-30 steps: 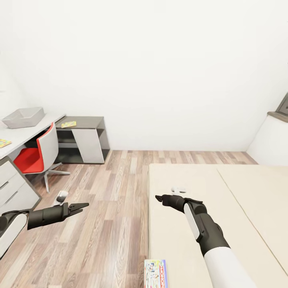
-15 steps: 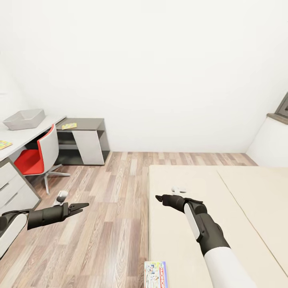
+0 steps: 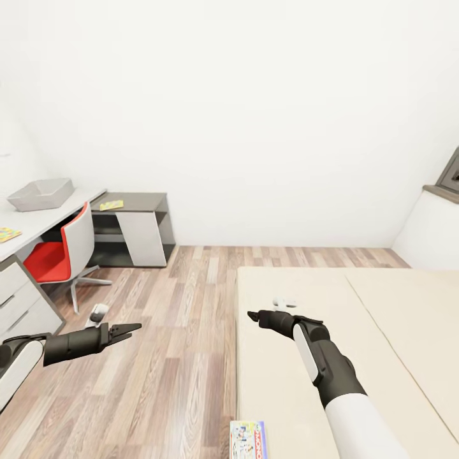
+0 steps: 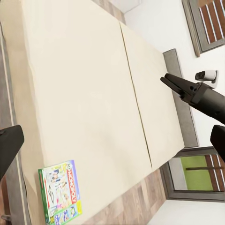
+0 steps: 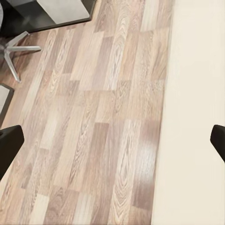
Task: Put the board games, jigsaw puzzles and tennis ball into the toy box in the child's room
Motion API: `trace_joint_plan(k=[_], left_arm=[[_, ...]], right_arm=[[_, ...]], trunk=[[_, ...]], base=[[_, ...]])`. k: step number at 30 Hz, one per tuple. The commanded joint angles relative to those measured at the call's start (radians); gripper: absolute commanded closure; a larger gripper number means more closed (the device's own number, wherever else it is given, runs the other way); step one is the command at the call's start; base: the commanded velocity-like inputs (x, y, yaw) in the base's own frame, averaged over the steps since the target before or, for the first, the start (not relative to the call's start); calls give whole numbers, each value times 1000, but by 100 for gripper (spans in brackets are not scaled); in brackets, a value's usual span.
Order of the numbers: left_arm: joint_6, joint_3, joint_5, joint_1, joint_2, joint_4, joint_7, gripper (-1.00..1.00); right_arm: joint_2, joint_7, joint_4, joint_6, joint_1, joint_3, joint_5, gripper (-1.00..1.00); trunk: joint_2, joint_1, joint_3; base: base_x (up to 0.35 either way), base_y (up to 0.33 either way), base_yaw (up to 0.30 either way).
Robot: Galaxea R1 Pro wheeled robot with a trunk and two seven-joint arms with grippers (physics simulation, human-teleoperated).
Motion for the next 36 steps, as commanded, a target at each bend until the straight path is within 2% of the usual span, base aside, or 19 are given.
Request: trace_joint_plan(k=[1, 20, 36], left_arm=[[3, -1, 2, -1, 1, 0, -2, -100], [3, -1, 2, -1, 1, 0, -2, -100], [3, -1, 2, -1, 1, 0, -2, -100]], right_arm=[[1, 0, -1, 6, -1, -3, -7, -100], [1, 0, -1, 5, -1, -4, -10, -100], [-1, 7, -1, 8, -1, -5, -18, -100]], trunk=[[-2, 1, -1], [-2, 1, 29], [-2, 1, 33]], base=[[0, 0, 0], [0, 0, 16], [0, 0, 24]])
